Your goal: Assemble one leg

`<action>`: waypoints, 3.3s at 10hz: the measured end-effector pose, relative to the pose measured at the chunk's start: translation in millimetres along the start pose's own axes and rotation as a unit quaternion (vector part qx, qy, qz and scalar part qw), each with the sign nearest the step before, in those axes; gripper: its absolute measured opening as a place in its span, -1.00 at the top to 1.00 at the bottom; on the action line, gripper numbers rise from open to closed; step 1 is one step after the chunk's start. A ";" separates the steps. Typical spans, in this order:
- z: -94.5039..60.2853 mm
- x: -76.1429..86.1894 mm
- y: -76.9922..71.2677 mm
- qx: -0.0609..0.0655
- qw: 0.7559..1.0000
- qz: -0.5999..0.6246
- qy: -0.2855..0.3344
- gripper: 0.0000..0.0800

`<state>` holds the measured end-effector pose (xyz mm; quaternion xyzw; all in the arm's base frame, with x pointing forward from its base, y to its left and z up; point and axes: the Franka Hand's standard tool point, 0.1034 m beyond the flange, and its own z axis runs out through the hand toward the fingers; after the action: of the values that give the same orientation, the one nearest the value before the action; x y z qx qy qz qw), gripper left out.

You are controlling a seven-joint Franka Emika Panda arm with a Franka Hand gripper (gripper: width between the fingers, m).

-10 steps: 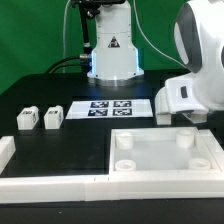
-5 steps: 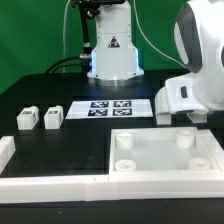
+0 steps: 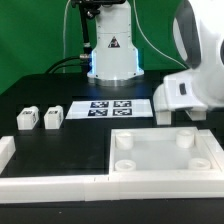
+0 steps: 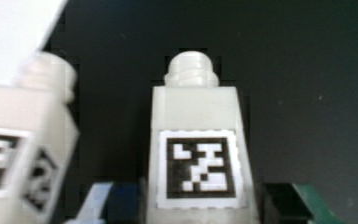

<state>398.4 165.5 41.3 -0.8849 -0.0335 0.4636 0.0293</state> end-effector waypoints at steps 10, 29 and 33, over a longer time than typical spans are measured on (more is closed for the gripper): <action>-137.8 -36.8 42.4 -0.016 0.920 -0.047 0.389 0.27; -245.3 40.6 69.3 -0.016 0.744 -0.043 0.666 0.27; -223.8 57.8 56.7 -0.017 0.745 -0.051 0.665 0.27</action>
Offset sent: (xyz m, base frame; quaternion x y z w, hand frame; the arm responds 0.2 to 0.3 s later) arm 0.0227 -0.0224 0.0770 -0.0164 0.2555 -0.0128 0.9666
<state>617.1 109.5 116.5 -0.9663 -0.0584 -0.2449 0.0531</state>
